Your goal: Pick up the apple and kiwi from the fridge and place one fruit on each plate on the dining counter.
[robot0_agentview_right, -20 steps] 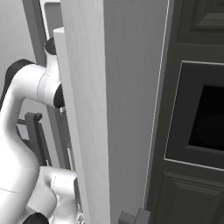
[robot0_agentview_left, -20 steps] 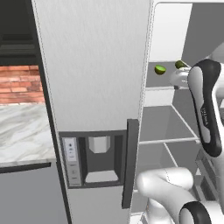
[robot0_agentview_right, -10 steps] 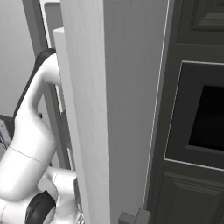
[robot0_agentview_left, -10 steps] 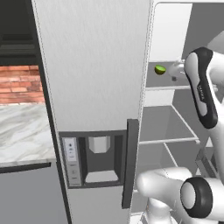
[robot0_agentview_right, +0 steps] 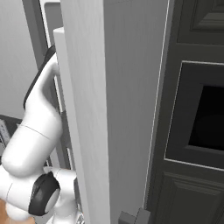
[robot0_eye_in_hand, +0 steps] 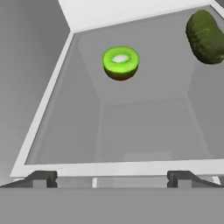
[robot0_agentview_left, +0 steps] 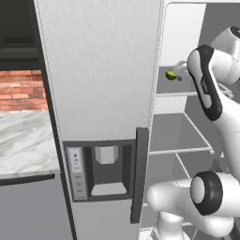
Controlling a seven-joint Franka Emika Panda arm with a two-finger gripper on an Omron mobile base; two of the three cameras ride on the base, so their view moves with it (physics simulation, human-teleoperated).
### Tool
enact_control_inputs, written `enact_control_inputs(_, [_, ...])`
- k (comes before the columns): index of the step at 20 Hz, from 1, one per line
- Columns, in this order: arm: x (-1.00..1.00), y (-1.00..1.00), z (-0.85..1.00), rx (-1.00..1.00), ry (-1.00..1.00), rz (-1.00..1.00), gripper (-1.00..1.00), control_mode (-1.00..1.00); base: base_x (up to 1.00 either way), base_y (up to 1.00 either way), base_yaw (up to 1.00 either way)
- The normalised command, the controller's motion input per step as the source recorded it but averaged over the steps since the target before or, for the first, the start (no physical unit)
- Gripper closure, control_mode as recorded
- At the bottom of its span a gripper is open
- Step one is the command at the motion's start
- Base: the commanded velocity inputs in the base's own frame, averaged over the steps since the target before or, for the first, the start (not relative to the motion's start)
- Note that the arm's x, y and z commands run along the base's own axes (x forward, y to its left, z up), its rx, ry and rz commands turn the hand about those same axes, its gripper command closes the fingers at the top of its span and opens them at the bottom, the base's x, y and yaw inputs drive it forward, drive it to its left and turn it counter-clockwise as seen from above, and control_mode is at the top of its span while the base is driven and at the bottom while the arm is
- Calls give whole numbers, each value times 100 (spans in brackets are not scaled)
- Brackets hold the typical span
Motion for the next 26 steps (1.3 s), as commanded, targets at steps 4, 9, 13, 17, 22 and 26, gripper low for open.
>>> enact_control_inputs(4, [47,0,0,0,1,0,-100,-100,0,0,0])
enact_control_inputs(9, [41,0,0,0,4,0,-100,-100,0,0,0])
enact_control_inputs(13, [41,0,0,0,5,0,-100,-100,0,0,0])
enact_control_inputs(17, [40,0,-1,-1,5,0,-100,-100,0,0,0])
enact_control_inputs(22, [34,0,-11,-4,3,0,-100,-100,0,0,0])
enact_control_inputs(26, [33,0,-16,-4,2,0,-100,-100,0,0,0])
